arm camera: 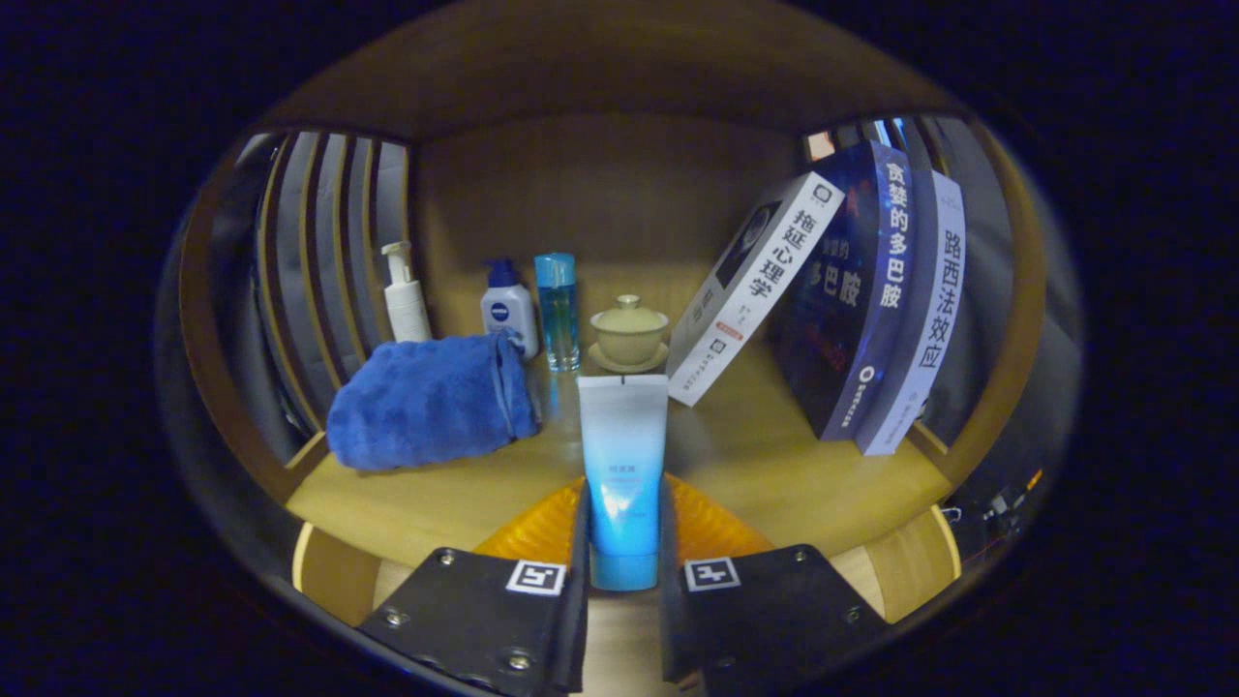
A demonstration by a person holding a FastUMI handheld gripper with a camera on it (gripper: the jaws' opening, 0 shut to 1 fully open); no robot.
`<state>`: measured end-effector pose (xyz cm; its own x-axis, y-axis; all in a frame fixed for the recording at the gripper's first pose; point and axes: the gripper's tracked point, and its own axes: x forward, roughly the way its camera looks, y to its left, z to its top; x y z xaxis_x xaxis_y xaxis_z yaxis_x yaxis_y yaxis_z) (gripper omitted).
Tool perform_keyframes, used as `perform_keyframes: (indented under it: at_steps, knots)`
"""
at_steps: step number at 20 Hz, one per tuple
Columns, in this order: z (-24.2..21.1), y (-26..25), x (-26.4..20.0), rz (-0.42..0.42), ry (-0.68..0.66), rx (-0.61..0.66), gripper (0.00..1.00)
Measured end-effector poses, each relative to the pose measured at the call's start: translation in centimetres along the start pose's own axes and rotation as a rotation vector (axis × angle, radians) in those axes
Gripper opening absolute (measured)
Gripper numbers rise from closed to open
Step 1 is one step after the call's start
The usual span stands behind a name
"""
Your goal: Pull open the drawer, take out the items inside it, and place them on the countertop above the cabinet.
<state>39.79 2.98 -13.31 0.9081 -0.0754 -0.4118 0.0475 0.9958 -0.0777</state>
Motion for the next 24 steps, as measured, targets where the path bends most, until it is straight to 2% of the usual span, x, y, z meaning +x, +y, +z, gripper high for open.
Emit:
perform_keyframes:
  at_steps: [3,5,6,10,20,24]
  knots:
    - [0.2,0.6,0.9,-0.018,-0.003,0.027,0.32]
    - [-0.5,1.0,1.2,-0.016,0.022,0.041,0.37]
    - [-0.3,0.9,1.0,-0.024,0.020,0.033,0.45]
    - [0.4,0.8,-1.3,-0.048,-0.033,-0.018,0.99]
    - [1.3,1.9,-13.4,0.058,-0.048,-0.009,1.00]
    - [0.9,0.9,-19.3,0.069,-0.077,-0.063,1.00]
